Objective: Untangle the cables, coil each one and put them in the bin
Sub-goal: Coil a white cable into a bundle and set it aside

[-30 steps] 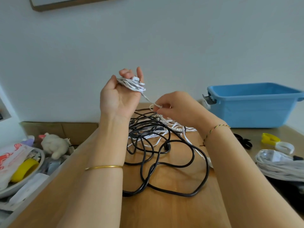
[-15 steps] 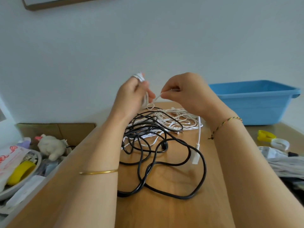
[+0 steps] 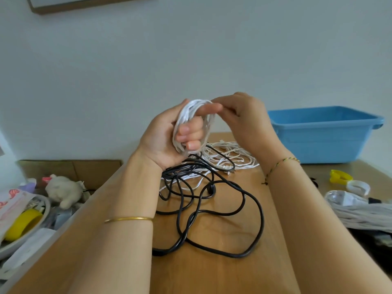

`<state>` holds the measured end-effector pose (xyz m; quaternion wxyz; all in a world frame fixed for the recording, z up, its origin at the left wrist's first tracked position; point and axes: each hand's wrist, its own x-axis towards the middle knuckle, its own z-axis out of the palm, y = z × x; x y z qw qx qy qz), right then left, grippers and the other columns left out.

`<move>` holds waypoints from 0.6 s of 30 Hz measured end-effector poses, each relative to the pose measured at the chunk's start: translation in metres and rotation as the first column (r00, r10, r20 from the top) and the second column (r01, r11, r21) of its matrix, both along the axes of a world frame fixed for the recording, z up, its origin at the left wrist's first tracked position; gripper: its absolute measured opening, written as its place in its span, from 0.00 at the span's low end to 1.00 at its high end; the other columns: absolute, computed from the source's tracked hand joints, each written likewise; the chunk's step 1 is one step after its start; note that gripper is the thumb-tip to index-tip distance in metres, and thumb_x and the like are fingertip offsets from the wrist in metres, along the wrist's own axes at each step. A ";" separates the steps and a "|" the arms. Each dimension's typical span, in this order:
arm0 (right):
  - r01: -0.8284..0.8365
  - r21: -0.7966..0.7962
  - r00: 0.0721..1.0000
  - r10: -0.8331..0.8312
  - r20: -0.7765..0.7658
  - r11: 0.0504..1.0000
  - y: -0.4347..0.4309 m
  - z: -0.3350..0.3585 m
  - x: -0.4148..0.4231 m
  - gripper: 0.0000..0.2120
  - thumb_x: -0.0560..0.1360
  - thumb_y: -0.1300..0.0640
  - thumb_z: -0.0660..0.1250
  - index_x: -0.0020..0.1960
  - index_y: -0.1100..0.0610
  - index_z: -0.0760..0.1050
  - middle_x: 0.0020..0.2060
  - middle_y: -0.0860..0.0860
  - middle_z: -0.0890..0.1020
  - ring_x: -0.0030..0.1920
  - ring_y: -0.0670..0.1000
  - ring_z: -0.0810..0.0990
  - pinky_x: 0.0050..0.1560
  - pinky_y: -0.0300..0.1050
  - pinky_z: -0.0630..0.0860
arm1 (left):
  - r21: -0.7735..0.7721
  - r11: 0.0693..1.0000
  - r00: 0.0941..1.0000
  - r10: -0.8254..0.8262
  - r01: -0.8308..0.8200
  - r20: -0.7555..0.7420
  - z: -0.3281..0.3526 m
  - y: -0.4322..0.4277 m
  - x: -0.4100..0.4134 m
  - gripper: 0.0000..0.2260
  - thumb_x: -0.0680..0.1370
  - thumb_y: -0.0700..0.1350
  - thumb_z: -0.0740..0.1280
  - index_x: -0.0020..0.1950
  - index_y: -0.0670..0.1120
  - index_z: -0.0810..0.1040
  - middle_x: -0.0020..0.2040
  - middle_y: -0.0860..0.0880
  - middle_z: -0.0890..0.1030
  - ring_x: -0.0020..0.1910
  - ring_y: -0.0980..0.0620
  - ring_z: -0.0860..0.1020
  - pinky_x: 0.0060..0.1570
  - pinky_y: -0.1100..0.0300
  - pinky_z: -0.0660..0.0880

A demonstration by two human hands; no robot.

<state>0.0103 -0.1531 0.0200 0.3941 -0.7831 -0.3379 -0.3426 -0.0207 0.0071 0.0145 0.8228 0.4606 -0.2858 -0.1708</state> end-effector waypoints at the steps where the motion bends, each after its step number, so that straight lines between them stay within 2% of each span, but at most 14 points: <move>1: -0.007 -0.043 0.999 0.005 -0.037 0.999 0.004 -0.001 0.000 0.11 0.79 0.57 0.62 0.44 0.60 0.80 0.33 0.52 0.75 0.35 0.51 0.71 0.37 0.42 0.65 | -0.086 0.996 0.999 -0.039 0.037 -0.019 -0.001 0.002 0.001 0.21 0.81 0.46 0.51 0.59 0.33 0.77 0.24 0.51 0.72 0.24 0.57 0.61 0.26 0.65 0.68; 3: -0.022 -0.200 0.991 -0.005 -0.134 0.980 0.013 -0.004 -0.002 0.12 0.81 0.58 0.58 0.46 0.62 0.77 0.31 0.49 0.73 0.32 0.49 0.70 0.33 0.35 0.65 | -0.218 0.974 0.997 0.039 -0.054 -0.070 0.000 0.002 0.001 0.20 0.81 0.44 0.53 0.59 0.32 0.76 0.27 0.50 0.72 0.24 0.57 0.66 0.30 0.66 0.69; 5: -0.042 -0.364 0.976 -0.040 -0.213 0.930 0.021 -0.004 -0.005 0.11 0.81 0.60 0.55 0.50 0.61 0.75 0.35 0.49 0.73 0.35 0.49 0.69 0.31 0.30 0.62 | -0.344 0.907 0.969 0.205 -0.242 -0.141 0.003 0.001 0.000 0.17 0.80 0.42 0.54 0.59 0.31 0.75 0.29 0.49 0.73 0.25 0.56 0.70 0.32 0.64 0.73; 7: -0.083 -0.488 0.962 -0.058 -0.268 0.869 0.027 -0.004 -0.010 0.09 0.80 0.63 0.54 0.47 0.60 0.72 0.40 0.53 0.74 0.37 0.51 0.69 0.30 0.32 0.62 | -0.385 0.812 0.899 0.396 -0.439 -0.189 0.006 -0.001 0.000 0.15 0.81 0.41 0.54 0.57 0.33 0.74 0.31 0.48 0.74 0.27 0.55 0.72 0.35 0.62 0.77; 9: -0.111 -0.569 0.952 -0.078 -0.297 0.815 0.030 -0.003 -0.014 0.07 0.79 0.65 0.55 0.47 0.64 0.72 0.42 0.56 0.76 0.38 0.53 0.72 0.32 0.34 0.65 | -0.346 0.738 0.814 0.543 -0.579 -0.205 0.008 -0.005 0.002 0.10 0.82 0.40 0.53 0.54 0.37 0.71 0.33 0.47 0.74 0.28 0.54 0.73 0.37 0.60 0.78; 12: -0.152 -0.600 0.929 -0.093 -0.358 0.786 0.025 0.001 -0.019 0.11 0.75 0.67 0.60 0.56 0.62 0.76 0.39 0.52 0.77 0.43 0.53 0.75 0.38 0.38 0.70 | -0.223 0.663 0.698 0.697 -0.715 -0.166 0.007 -0.013 0.004 0.07 0.83 0.41 0.53 0.52 0.40 0.69 0.32 0.47 0.76 0.29 0.54 0.74 0.42 0.56 0.78; 14: -0.186 -0.596 0.913 -0.087 -0.399 0.782 0.017 0.005 -0.022 0.12 0.73 0.67 0.62 0.54 0.60 0.77 0.39 0.52 0.81 0.40 0.50 0.78 0.39 0.41 0.73 | -0.121 0.591 0.601 0.796 -0.798 -0.073 0.006 -0.017 0.006 0.09 0.84 0.41 0.53 0.50 0.41 0.71 0.30 0.48 0.78 0.28 0.54 0.76 0.44 0.55 0.79; 16: -0.240 -0.588 0.894 -0.060 -0.444 0.773 0.009 0.008 -0.025 0.08 0.74 0.62 0.63 0.51 0.61 0.78 0.37 0.53 0.84 0.35 0.49 0.80 0.38 0.40 0.75 | -0.009 0.479 0.478 0.877 -0.878 0.057 0.004 -0.020 0.008 0.12 0.84 0.42 0.52 0.45 0.44 0.72 0.30 0.51 0.79 0.30 0.54 0.78 0.46 0.54 0.77; 18: -0.258 -0.609 0.889 -0.064 -0.454 0.750 0.005 0.012 -0.029 0.10 0.75 0.57 0.64 0.49 0.63 0.79 0.35 0.53 0.84 0.34 0.49 0.82 0.36 0.37 0.76 | 0.071 0.404 0.410 0.899 -0.912 0.156 0.001 -0.024 0.007 0.14 0.84 0.43 0.52 0.43 0.47 0.72 0.31 0.52 0.79 0.34 0.53 0.80 0.46 0.55 0.76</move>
